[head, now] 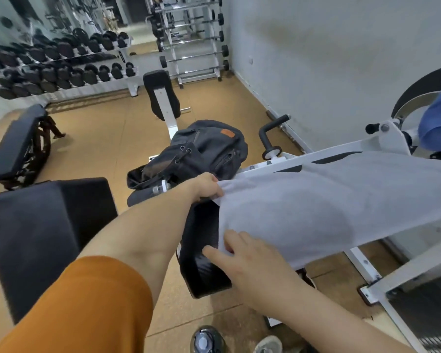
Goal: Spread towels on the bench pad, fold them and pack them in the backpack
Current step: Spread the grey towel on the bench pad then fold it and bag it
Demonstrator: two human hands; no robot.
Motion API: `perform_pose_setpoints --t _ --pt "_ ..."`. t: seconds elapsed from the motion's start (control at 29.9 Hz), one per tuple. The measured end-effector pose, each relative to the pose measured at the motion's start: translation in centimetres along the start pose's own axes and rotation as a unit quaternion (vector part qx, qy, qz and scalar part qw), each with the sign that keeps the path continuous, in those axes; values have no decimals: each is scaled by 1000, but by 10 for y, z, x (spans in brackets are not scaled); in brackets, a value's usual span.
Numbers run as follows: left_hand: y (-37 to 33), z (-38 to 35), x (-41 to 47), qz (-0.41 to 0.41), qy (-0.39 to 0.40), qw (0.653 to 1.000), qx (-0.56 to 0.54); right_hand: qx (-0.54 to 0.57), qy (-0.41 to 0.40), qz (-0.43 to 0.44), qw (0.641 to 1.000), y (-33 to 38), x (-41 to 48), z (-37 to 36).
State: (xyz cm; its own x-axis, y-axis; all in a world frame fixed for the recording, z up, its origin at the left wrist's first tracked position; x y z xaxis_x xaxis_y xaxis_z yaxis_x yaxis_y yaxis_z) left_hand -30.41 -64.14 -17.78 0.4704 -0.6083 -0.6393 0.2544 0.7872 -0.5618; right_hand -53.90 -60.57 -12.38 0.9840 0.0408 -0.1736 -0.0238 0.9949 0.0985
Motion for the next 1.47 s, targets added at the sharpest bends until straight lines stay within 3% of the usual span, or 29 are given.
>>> perform_pose_setpoints --t 0.13,0.23,0.3,0.47,0.54,0.6,0.74,0.84,0.94,1.1,1.24,1.47 --pt "23 4 5 -27 -57 991 -122 98 -42 -3 994 -10 0 11" --pt "35 21 7 -29 -154 982 -110 319 -64 -4 946 -22 -3 17" --pt "38 29 8 -16 -182 980 -75 391 -76 -2 917 -24 -1 22" --pt "28 19 13 28 -126 986 102 413 -45 -21 909 -18 6 19" --pt "26 17 16 35 -84 994 67 376 -48 -43 925 -16 8 17" --pt "23 18 17 37 -46 995 -79 379 -55 -67 921 -19 7 17" --pt "-7 21 8 -57 9 926 -372 545 -58 -102 830 -44 -1 27" --pt "-42 22 4 -128 118 869 -464 615 -65 -127 776 -83 -18 43" --pt "-75 29 10 -175 145 889 -397 686 -118 -127 706 -129 -46 58" --pt "-144 44 39 -230 30 934 -272 764 -271 -175 559 -209 -100 61" --pt "-217 38 64 -272 -5 945 -182 758 -356 -224 499 -262 -138 57" --pt "-319 -27 123 -316 106 929 -164 709 -471 -313 421 -333 -191 40"
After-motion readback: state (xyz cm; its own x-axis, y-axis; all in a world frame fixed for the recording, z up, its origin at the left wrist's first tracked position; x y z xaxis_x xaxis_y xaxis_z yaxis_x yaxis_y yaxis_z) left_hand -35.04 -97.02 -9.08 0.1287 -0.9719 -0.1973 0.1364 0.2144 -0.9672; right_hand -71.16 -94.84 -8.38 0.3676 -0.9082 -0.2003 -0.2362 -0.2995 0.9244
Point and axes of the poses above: each hand's wrist, its own x-axis towards the middle knuckle, its own z-axis out of the back of the hand, y = z × x, the point moved 6 cm from there along x, towards the middle knuckle, and after that the axes turned 14 degrees about y, right-handed, at the moved point
